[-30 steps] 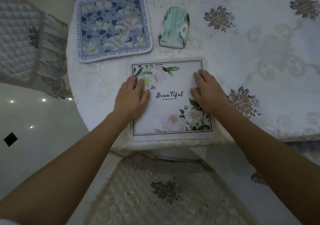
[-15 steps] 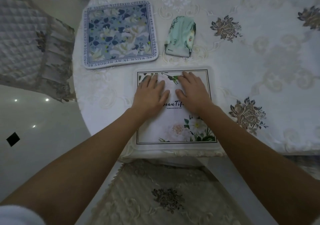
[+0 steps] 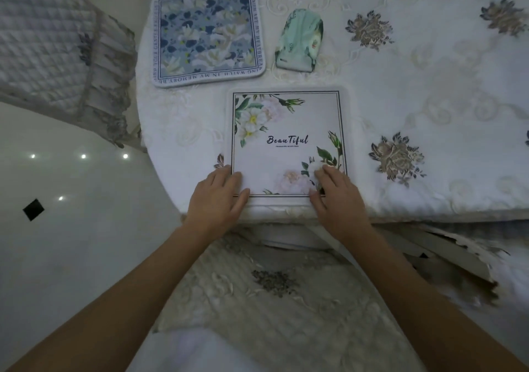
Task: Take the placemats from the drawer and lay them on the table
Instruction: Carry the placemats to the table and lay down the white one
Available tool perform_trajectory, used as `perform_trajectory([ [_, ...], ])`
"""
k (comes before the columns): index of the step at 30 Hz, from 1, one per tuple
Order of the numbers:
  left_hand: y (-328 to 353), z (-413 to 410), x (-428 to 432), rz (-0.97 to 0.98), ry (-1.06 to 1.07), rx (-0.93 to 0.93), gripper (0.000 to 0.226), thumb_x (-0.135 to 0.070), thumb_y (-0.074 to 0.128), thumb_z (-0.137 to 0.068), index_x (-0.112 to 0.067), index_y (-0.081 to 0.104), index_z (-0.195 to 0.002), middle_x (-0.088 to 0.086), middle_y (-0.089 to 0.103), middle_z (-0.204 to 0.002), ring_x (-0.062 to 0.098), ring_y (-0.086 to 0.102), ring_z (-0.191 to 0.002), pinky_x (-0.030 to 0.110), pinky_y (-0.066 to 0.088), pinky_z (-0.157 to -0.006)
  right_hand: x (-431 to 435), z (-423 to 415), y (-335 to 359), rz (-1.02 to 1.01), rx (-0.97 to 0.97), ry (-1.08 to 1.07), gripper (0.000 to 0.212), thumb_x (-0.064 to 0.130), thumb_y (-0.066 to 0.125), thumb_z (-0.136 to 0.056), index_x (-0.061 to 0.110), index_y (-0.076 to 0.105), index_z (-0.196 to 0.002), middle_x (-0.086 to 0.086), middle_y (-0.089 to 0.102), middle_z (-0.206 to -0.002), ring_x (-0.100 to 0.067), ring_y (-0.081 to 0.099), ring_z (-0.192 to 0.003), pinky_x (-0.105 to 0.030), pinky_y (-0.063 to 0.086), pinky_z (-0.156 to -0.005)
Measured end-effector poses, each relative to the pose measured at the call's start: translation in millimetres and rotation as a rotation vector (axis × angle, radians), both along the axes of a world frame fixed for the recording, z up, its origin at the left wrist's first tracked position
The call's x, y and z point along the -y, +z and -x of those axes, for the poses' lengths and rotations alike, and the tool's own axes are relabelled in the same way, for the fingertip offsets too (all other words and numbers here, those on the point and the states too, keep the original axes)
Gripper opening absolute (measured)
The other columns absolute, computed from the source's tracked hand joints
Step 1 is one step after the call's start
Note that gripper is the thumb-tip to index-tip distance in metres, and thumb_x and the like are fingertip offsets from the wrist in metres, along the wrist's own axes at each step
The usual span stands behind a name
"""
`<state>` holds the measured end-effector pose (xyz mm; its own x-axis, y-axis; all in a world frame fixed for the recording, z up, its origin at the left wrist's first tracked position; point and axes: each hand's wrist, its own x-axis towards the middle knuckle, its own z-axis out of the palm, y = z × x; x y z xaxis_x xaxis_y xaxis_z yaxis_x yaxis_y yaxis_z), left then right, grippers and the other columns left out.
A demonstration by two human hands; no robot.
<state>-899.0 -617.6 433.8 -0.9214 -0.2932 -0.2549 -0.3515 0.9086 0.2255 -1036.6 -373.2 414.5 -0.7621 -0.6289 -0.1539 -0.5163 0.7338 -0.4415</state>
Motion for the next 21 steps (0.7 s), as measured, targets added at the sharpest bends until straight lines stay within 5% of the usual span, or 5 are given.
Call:
perform_trajectory([
  [9, 62, -130, 32, 0.143, 0.302, -0.088, 0.059, -0.052, 0.032, -0.097, -0.014, 0.066, -0.125, 0.008, 0.067, -0.127, 0.030, 0.061, -0.114, 0.044, 0.046, -0.091, 59, -68, 53, 0.119, 0.003, 0.213, 0.050, 0.038, 0.045, -0.102, 0.012, 0.045, -0.145, -0.006, 0.052, -0.143, -0.024, 0.042, -0.133, -0.037, 0.033, -0.111],
  [21, 111, -356, 48, 0.247, 0.680, -0.204, 0.061, -0.054, 0.029, -0.099, -0.015, 0.057, -0.136, 0.009, 0.061, -0.135, 0.028, 0.057, -0.121, 0.044, 0.043, -0.098, 199, -266, 142, 0.259, -0.095, 0.661, 0.053, 0.045, 0.040, -0.101, 0.015, 0.045, -0.144, 0.000, 0.052, -0.142, -0.018, 0.043, -0.130, -0.037, 0.037, -0.109],
])
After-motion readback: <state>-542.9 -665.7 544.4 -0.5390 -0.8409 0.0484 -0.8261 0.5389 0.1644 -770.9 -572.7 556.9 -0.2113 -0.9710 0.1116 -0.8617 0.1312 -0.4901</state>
